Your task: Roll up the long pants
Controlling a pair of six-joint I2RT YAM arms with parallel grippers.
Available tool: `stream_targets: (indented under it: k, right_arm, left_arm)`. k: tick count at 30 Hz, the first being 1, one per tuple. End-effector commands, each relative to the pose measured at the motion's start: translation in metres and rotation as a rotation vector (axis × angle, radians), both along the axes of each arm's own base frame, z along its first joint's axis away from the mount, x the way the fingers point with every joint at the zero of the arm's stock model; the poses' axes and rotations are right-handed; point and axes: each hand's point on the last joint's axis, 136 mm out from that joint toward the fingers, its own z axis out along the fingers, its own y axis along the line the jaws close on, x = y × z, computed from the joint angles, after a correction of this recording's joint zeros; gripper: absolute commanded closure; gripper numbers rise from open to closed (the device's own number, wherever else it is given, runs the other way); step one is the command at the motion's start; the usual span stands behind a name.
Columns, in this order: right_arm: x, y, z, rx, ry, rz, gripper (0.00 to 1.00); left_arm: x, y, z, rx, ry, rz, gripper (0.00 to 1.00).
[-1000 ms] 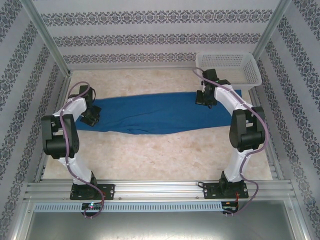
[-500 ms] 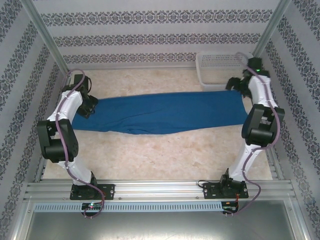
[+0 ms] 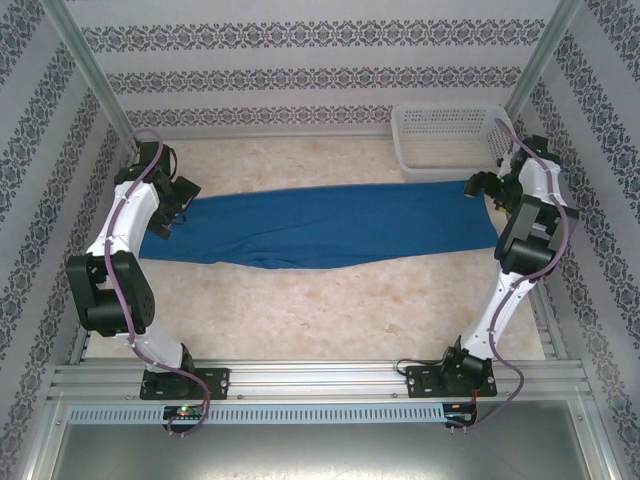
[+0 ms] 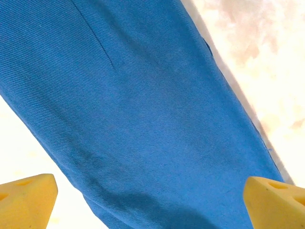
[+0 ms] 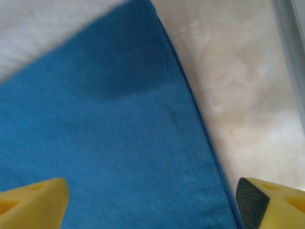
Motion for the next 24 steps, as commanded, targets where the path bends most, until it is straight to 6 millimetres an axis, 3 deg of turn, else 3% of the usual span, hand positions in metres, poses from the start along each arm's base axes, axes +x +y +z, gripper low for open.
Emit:
stream_targets:
  k: [1,4,10,24]
  right_arm:
    - [-0.011,-0.001,0.0,0.076,-0.019,0.037,0.08]
    - [-0.02,-0.006,-0.006,0.063,0.007,0.048,0.08]
    - [-0.028,0.008,-0.025,0.096,0.049,0.08,0.1]
    - [-0.026,0.029,-0.062,0.008,0.144,0.182,0.12]
  left_arm:
    - [-0.008,-0.002,0.004,-0.014,-0.001,-0.026,0.0]
    - [-0.004,-0.004,-0.002,-0.027,0.004,-0.034,0.0]
    - [0.002,-0.007,-0.011,-0.05,0.012,-0.04,0.0]
    - [0.002,-0.005,-0.004,-0.031,-0.014,-0.041,0.0]
